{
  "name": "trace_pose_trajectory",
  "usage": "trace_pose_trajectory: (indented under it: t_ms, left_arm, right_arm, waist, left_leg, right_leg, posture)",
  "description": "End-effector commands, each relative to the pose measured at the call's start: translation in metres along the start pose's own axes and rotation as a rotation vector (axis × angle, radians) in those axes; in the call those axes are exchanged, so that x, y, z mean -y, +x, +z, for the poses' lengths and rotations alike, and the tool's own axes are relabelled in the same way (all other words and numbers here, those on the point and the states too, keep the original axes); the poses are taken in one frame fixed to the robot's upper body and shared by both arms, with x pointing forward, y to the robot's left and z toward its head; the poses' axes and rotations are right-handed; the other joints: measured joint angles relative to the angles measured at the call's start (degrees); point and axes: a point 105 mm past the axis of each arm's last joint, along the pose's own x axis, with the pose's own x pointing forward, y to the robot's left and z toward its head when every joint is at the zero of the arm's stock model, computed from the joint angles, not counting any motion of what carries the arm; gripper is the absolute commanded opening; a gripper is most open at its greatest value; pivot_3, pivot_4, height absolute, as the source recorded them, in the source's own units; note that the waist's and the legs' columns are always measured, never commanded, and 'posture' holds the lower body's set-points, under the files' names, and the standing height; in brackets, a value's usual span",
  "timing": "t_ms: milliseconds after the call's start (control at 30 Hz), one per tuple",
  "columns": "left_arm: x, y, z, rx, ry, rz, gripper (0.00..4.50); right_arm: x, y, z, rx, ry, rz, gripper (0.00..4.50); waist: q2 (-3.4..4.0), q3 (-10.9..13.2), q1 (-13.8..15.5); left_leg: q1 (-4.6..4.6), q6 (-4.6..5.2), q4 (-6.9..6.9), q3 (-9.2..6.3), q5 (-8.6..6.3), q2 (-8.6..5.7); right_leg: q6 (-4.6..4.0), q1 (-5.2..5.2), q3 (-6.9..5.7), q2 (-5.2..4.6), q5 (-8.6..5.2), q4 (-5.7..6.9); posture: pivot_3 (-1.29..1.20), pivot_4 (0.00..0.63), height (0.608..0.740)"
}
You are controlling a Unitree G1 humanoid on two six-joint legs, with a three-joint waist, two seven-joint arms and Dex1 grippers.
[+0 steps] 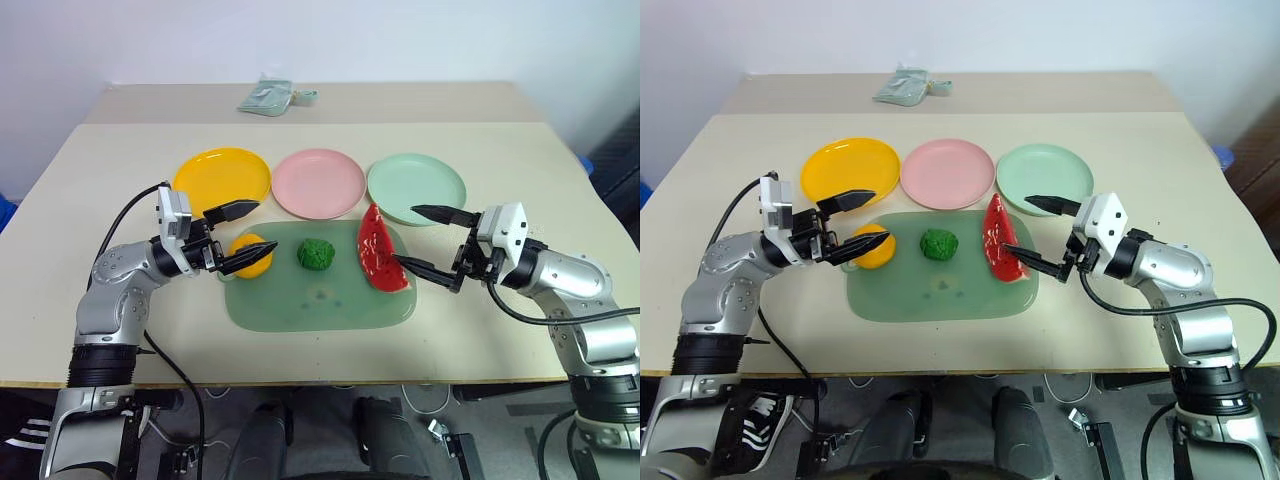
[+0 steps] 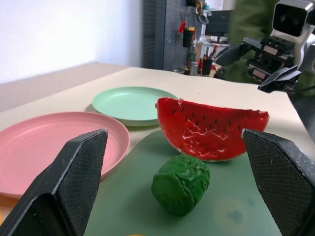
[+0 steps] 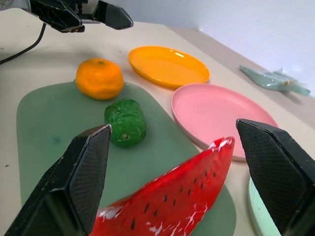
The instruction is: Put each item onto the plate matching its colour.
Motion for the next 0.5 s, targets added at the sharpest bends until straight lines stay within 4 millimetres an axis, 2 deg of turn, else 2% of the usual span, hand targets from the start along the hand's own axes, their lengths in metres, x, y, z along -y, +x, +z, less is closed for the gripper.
trace_pose_trajectory:
  t_ms: [33, 200, 367, 500]
  left_arm:
    - [-0.002, -0.003, 0.010, 0.009, 0.045, -0.004, 4.50]
    - [-0.009, -0.012, 0.019, 0.023, 0.065, 0.040, 4.50]
    - [-0.018, -0.037, 0.032, 0.025, 0.073, 0.092, 4.50]
    - [-0.015, -0.051, 0.032, -0.002, 0.071, 0.140, 4.50]
  right_arm:
    - [0.002, 0.001, 0.014, 0.036, -0.038, -0.004, 4.15]
    - [0.002, 0.005, 0.016, 0.046, -0.037, 0.003, 4.15]
    - [-0.003, 0.019, 0.022, 0.076, -0.041, 0.032, 4.15]
    - [0.000, 0.024, 0.024, 0.088, -0.033, 0.073, 4.15]
  waist:
    - [0.00, 0.0, 0.0]
    - [0.00, 0.0, 0.0]
    - [0.00, 0.0, -0.1]
    - [0.01, 0.0, -0.2]
  left_leg:
    - [0.00, 0.00, 0.00, 0.00, 0.00, 0.00]
    - [0.00, 0.00, 0.00, 0.00, 0.00, 0.00]
    - [0.01, 0.00, -0.01, -0.01, 0.00, 0.01]
    - [0.02, 0.00, -0.05, 0.01, 0.00, 0.01]
  right_leg:
    - [0.00, 0.00, 0.00, 0.00, 0.00, 0.00]
    - [0.00, 0.00, 0.00, 0.00, 0.00, 0.00]
    - [0.00, -0.01, 0.00, 0.00, 0.00, 0.01]
    - [-0.01, -0.01, 0.00, 0.00, 0.00, 0.00]
  posture:
    - [0.00, 0.150, 0.740]
    - [0.00, 0.150, 0.740]
    - [0.00, 0.150, 0.740]
    - [0.00, 0.150, 0.740]
